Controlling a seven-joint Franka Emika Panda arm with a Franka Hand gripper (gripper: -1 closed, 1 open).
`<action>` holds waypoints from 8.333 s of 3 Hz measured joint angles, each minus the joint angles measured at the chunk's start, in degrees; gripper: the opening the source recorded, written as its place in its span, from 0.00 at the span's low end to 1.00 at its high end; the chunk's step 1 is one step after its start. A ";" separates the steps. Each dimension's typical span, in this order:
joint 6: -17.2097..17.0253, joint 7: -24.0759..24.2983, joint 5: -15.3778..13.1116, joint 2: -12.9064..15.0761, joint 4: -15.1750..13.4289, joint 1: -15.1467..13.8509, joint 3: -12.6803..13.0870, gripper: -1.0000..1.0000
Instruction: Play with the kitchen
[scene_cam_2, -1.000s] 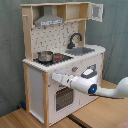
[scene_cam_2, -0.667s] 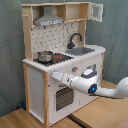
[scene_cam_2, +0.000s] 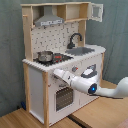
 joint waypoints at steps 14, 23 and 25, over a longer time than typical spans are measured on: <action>-29.37 9.24 -0.18 -0.05 -6.58 21.97 -4.10 1.00; -64.76 -7.89 -9.98 -0.41 -4.87 42.85 -28.07 1.00; -64.76 -2.68 -8.90 -0.35 -5.13 43.14 -38.40 1.00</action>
